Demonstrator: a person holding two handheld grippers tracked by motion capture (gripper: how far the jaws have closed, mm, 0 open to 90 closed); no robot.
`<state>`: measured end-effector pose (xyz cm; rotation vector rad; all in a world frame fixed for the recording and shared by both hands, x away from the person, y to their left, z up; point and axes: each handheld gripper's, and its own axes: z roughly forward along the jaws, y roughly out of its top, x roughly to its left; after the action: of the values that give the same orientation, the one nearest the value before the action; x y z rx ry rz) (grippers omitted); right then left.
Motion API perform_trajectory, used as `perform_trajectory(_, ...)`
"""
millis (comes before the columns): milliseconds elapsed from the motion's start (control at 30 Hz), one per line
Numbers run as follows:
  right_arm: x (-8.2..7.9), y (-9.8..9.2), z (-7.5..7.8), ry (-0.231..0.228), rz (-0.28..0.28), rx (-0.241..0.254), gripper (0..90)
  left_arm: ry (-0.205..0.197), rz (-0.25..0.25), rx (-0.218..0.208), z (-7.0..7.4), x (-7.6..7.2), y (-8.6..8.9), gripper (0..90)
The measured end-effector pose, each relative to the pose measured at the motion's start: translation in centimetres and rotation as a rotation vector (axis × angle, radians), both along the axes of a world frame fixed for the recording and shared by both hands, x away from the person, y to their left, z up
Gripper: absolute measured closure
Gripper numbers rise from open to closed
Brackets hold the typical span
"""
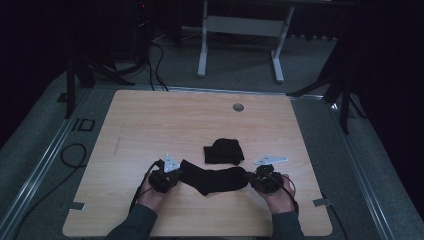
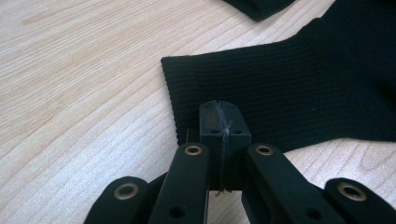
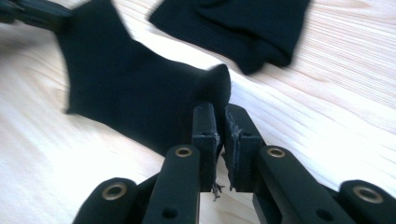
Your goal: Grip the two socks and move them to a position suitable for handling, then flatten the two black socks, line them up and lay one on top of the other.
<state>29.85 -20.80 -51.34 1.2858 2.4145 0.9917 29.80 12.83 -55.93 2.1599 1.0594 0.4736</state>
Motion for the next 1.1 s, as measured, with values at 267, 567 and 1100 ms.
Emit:
perform_trajectory(267,0.3,-1.2,0.2,-0.033,-0.056,-0.051,73.4,-0.001,0.003,-0.001,0.0,0.2,0.0,90.0)
perform_trajectory(567,0.4,0.5,0.2,-0.065,0.005,-0.041,70.1,0.000,0.001,-0.001,0.0,0.4,0.2,90.0)
perform_trajectory(1100,1.1,1.9,0.4,-0.097,0.028,-0.041,69.4,0.001,0.001,-0.005,0.0,0.4,0.2,90.0)
